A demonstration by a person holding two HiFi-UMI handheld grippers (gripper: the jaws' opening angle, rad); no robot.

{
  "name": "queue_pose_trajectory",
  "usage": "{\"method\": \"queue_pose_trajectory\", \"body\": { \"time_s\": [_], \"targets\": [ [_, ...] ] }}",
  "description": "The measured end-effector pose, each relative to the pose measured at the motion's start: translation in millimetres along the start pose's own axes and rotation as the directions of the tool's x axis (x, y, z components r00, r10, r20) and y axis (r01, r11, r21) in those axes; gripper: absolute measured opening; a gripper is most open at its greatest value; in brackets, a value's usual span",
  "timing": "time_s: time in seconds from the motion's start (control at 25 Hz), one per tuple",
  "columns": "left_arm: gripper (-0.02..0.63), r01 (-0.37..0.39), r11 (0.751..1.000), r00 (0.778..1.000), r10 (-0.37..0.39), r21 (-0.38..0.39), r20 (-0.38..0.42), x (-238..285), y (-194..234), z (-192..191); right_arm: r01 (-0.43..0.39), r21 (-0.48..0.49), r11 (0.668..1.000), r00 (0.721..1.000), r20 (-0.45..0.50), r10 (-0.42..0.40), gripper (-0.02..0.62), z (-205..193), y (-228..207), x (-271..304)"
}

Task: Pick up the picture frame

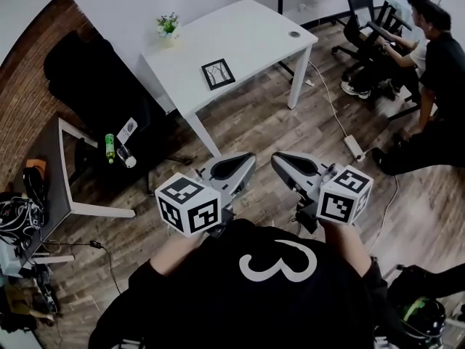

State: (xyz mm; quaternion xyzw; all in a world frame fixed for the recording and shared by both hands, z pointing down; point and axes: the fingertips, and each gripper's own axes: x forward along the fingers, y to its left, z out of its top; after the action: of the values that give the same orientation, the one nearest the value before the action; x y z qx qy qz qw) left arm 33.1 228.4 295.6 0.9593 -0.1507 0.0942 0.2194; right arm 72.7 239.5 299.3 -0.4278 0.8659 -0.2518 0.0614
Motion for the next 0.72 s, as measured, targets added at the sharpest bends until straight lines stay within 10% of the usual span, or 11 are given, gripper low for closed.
{"method": "queue_pose_trajectory", "body": {
  "time_s": [0.72],
  "targets": [
    [0.015,-0.029,0.996,1.0,0.027,-0.089,-0.016,32.8,103.5,33.5,-0.001,0.069,0.998,0.999,-0.051,0.005,0.025,24.1,-68.9,83.1]
  ]
}}
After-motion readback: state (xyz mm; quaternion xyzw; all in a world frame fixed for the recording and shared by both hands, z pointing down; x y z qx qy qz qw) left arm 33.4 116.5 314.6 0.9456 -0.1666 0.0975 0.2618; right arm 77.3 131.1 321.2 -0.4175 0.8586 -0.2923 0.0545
